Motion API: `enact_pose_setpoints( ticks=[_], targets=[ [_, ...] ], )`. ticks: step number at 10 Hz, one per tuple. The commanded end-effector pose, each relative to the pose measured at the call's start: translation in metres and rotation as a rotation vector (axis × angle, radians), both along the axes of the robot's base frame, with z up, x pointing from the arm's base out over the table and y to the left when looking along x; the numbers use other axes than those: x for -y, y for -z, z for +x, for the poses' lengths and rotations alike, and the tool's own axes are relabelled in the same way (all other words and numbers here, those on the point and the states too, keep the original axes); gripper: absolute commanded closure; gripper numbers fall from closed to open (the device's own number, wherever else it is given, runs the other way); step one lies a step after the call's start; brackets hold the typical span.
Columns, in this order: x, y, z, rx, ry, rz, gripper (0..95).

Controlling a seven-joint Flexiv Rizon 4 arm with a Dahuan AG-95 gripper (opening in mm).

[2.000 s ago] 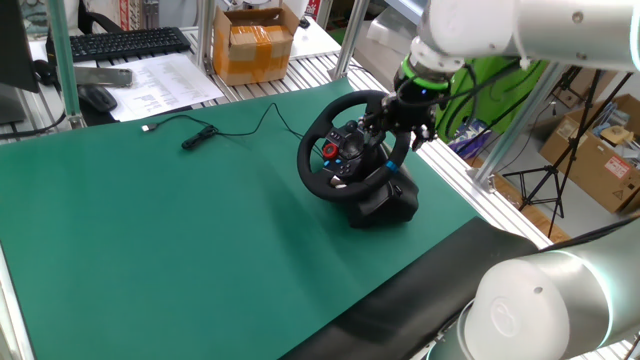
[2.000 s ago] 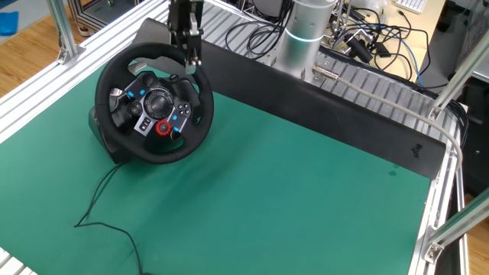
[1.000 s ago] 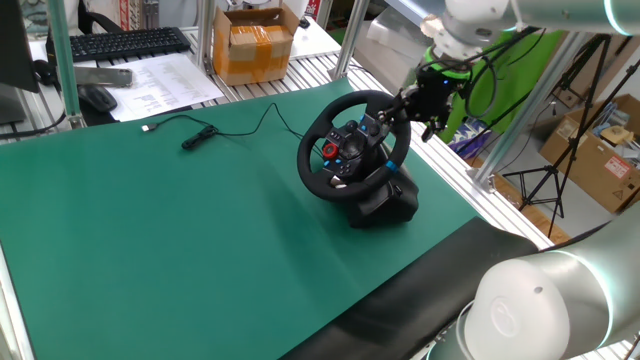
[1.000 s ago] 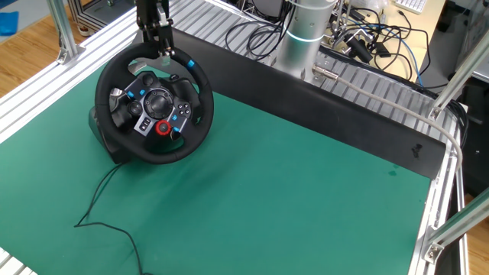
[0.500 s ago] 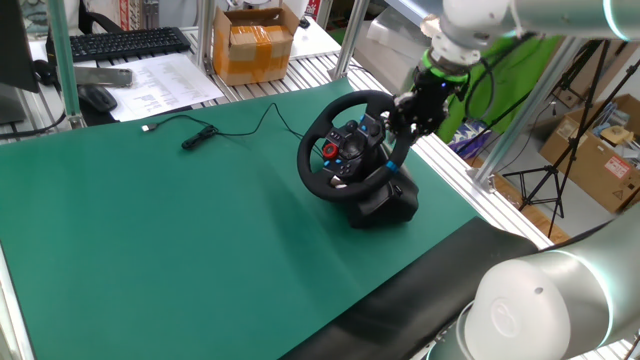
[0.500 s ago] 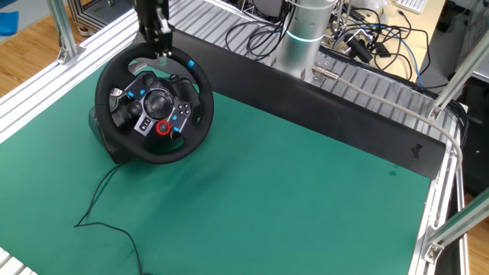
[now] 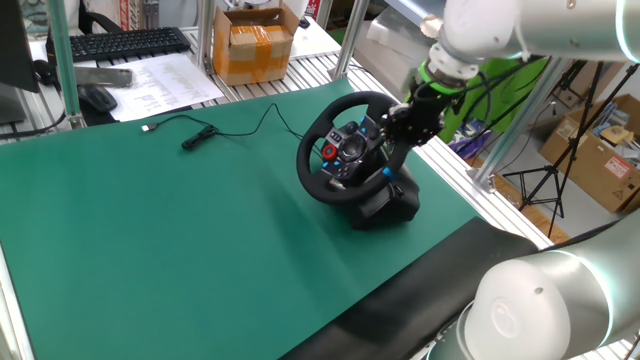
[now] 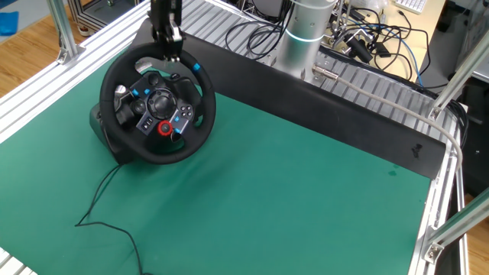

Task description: Rotate the steering wheel 90 degrees clockwise

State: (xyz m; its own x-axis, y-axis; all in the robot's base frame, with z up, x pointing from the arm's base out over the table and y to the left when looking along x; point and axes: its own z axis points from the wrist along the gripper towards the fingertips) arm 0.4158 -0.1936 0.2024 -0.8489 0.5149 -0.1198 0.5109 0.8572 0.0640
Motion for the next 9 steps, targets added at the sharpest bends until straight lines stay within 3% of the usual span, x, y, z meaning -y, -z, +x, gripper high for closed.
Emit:
enact_pose_setpoints(
  ticks=[1, 2, 3, 4, 5, 7, 9],
  targets=[
    [-0.008, 0.005, -0.004, 0.025, 0.051, 0.007, 95.0],
    [-0.014, 0.008, -0.005, 0.031, 0.06, 0.002, 95.0],
    [-0.018, 0.009, -0.006, 0.029, 0.08, 0.003, 76.0],
    [-0.02, 0.009, -0.006, 0.03, 0.088, -0.001, 19.0],
    [-0.02, 0.008, -0.006, 0.023, 0.087, -0.018, 0.0],
    [-0.02, 0.008, -0.006, 0.018, 0.068, -0.046, 0.0],
    [-0.02, 0.006, -0.007, 0.012, 0.062, -0.05, 0.0]
  ],
)
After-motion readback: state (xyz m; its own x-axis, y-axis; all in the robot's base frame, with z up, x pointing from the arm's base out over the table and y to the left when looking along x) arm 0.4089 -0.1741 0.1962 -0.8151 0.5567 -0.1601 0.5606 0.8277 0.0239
